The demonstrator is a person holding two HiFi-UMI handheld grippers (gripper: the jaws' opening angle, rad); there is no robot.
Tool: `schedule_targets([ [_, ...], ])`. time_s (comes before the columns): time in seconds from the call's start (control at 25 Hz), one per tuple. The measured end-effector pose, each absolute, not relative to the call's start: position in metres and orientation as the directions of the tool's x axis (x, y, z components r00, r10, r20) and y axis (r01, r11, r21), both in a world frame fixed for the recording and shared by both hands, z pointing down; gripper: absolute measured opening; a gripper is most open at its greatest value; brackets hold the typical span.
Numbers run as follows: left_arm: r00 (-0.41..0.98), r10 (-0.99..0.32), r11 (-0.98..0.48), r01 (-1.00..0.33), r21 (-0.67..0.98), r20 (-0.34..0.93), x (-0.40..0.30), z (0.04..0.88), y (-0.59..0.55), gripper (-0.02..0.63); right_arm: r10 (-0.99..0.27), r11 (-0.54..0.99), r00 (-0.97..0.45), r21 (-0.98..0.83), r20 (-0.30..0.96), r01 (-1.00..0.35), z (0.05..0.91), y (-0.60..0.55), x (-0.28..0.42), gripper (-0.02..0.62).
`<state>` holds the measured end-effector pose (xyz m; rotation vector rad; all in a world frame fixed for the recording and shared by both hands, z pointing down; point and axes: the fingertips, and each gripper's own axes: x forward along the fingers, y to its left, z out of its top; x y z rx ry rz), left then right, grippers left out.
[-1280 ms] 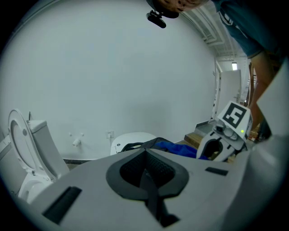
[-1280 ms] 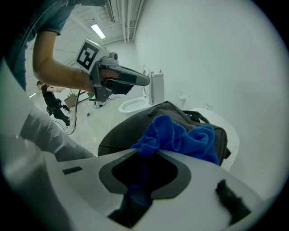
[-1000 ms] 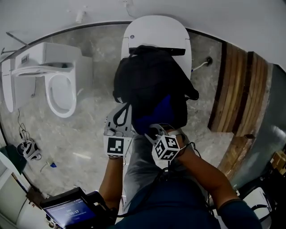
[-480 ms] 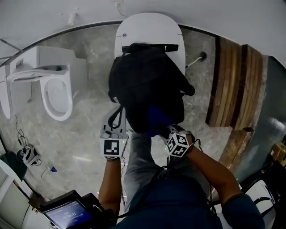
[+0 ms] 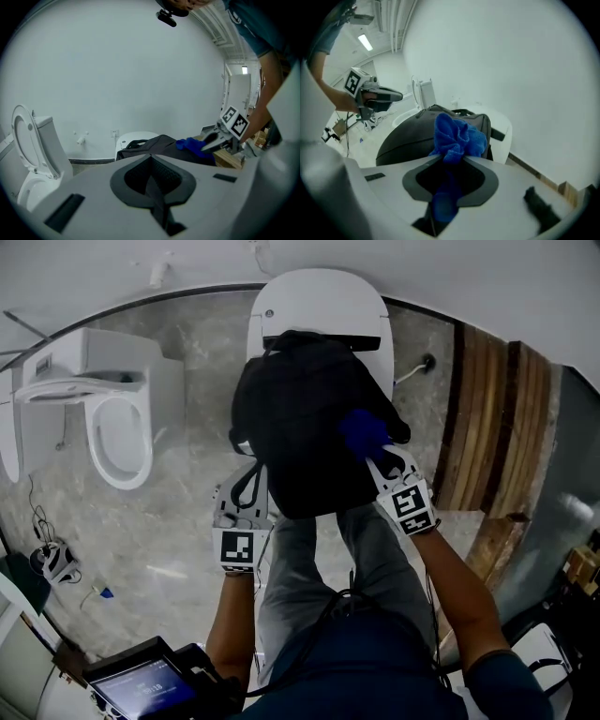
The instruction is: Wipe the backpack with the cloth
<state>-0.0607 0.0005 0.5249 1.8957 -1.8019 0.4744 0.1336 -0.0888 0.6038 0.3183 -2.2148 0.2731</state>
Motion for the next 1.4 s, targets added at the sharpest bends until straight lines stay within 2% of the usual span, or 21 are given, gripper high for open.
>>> schedule_targets([
  [0.12, 0.08, -0.827, -0.023, -0.994, 0.109, 0.557, -0.059, 0.528, -0.001, 0.003, -0.168, 0.97, -0.598, 0.022, 0.784, -0.244, 0.6, -0.119, 0.093, 0.075],
  [0.24, 0.073, -0.828, -0.015, -0.994, 0.108, 0.556, -0.06, 0.532, -0.002, 0.003, -0.122, 0.986, -0.541, 0.04, 0.832, -0.16, 0.611, -0.14, 0.056, 0.075],
  [0.48, 0.068, -0.829, -0.002, -0.993, 0.118, 0.555, -0.061, 0.538, -0.004, 0.003, 0.026, 0.996, -0.472, -0.066, 0.881, -0.068, 0.629, -0.148, -0.015, 0.075],
  [0.64, 0.067, -0.824, 0.004, -0.992, 0.124, 0.563, -0.064, 0.54, -0.004, 0.003, 0.159, 0.987, -0.392, -0.15, 0.906, 0.053, 0.646, -0.113, -0.065, 0.075],
  [0.8, 0.047, -0.817, 0.025, -0.993, 0.116, 0.574, -0.072, 0.536, 0.001, 0.003, 0.31, 0.941, -0.451, -0.339, 0.837, 0.018, 0.636, -0.082, -0.099, 0.075],
  [1.0, 0.022, -0.82, 0.051, -0.992, 0.112, 0.572, -0.085, 0.516, 0.007, 0.003, 0.382, 0.89, -0.494, -0.455, 0.781, -0.031, 0.62, -0.066, -0.09, 0.075],
  [1.16, 0.03, -0.842, 0.054, -0.989, 0.138, 0.538, -0.089, 0.492, 0.0, 0.003, 0.351, 0.872, -0.574, -0.482, 0.74, -0.088, 0.595, -0.07, -0.068, 0.075],
  [1.4, 0.034, -0.875, 0.04, -0.989, 0.143, 0.483, -0.099, 0.439, 0.007, 0.004, 0.181, 0.875, -0.768, -0.458, 0.614, -0.159, 0.518, -0.049, -0.043, 0.075],
])
